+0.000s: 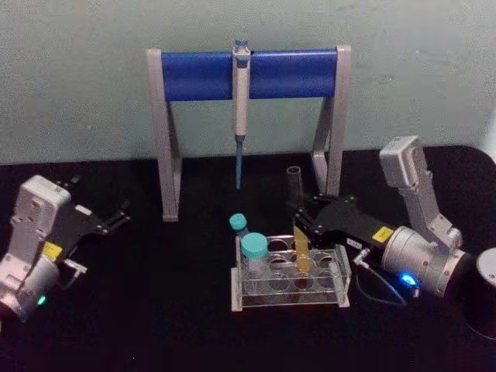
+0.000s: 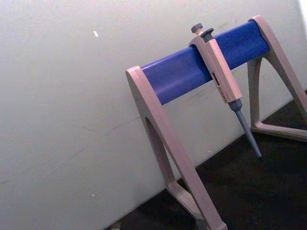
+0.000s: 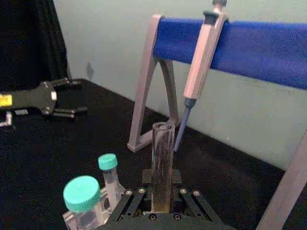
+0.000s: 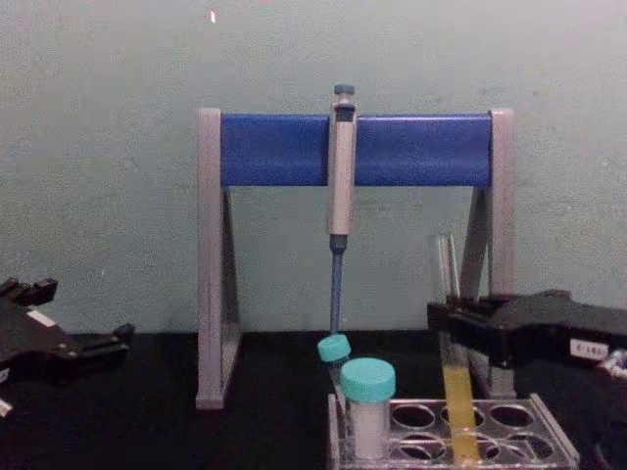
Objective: Pick up the test tube from the test tube rack, shake it, then place it back into the test tube rack.
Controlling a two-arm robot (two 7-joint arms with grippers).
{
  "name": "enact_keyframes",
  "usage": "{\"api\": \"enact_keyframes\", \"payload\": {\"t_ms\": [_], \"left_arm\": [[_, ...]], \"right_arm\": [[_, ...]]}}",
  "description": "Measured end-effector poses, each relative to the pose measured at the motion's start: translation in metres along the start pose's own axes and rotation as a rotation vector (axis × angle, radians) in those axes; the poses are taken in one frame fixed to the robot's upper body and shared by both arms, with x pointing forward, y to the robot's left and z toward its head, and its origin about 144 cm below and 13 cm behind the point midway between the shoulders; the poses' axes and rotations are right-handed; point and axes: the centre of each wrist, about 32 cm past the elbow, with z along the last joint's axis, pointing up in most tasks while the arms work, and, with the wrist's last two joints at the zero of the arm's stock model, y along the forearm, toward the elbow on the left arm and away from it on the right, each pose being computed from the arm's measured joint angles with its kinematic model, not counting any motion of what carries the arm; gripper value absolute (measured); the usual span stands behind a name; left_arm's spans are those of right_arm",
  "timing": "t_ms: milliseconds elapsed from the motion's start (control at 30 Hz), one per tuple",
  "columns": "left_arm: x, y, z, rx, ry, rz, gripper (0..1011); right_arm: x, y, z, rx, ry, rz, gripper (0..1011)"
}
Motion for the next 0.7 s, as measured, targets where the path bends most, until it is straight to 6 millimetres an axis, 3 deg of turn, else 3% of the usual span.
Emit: {"api": "enact_keyframes", "payload": {"t_ms": [700], "left_arm": [[0.0,0.0,0.0,0.0,0.0,0.0,1001]], "right_arm": [[0.003,-0.021,0.017,0.205,-0.018,-0.036,229]]}}
